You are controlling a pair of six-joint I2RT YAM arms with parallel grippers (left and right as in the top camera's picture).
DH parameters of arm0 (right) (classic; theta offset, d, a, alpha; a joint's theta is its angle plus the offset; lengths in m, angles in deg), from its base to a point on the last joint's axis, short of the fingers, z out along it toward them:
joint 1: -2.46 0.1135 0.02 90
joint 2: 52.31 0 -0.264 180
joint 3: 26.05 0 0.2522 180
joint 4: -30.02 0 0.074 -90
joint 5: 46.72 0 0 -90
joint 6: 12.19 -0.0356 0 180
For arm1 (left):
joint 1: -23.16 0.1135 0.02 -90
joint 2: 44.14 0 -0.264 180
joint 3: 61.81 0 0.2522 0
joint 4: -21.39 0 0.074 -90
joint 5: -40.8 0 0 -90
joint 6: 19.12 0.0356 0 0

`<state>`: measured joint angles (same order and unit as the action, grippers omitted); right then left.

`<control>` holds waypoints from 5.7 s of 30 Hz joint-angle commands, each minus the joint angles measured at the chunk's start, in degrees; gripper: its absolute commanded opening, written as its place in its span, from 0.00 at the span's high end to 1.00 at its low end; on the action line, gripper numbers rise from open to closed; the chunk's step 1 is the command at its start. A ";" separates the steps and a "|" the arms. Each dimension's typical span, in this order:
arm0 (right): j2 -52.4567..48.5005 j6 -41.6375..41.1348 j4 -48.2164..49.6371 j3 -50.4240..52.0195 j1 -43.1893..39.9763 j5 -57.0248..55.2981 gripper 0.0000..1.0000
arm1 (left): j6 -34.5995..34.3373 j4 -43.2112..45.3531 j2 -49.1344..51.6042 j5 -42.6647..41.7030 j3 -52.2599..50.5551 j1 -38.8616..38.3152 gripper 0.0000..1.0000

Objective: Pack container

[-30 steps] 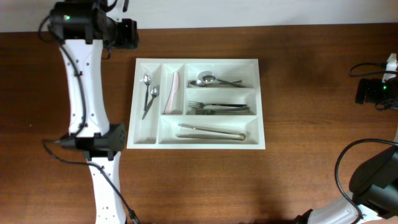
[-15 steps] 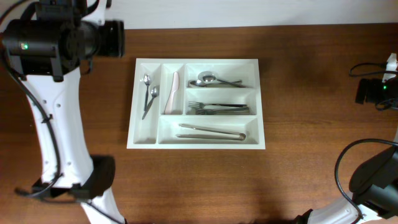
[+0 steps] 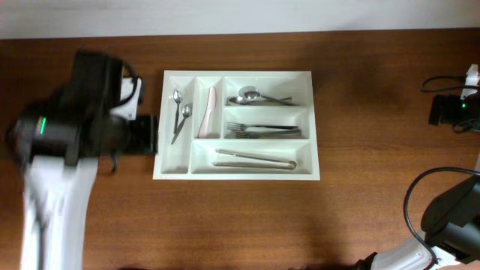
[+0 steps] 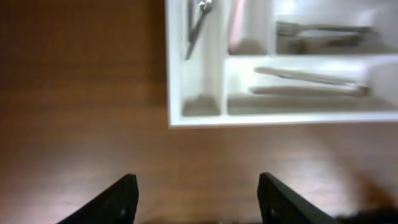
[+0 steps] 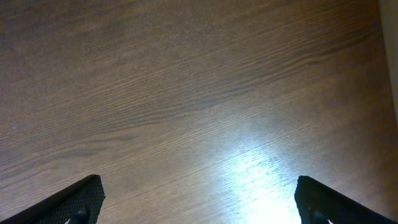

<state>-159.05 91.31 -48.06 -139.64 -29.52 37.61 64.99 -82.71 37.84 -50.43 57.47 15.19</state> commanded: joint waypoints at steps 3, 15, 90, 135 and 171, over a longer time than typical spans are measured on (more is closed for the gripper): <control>0.11 -0.28 0.09 0.09 0.09 -0.33 0.01 | -3.98 12.79 -18.60 -5.09 -15.26 -5.29 0.26; 0.11 -0.31 0.09 0.09 0.09 -0.33 0.01 | -9.77 33.48 -37.29 -2.40 -47.10 -7.28 0.01; 0.11 -0.28 0.09 0.11 0.09 -0.33 0.01 | -5.79 75.12 -81.68 8.35 -100.67 10.73 0.01; 0.11 -0.28 0.09 0.11 0.09 -0.33 0.01 | 3.82 74.93 -81.68 6.84 -100.65 8.61 0.01; 0.13 -0.28 0.11 0.11 0.09 -0.33 0.01 | 3.82 74.93 -81.68 6.84 -100.65 8.61 0.01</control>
<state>-159.05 91.35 -47.97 -139.64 -29.52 37.59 68.11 -7.79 -43.19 -42.98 -42.70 23.96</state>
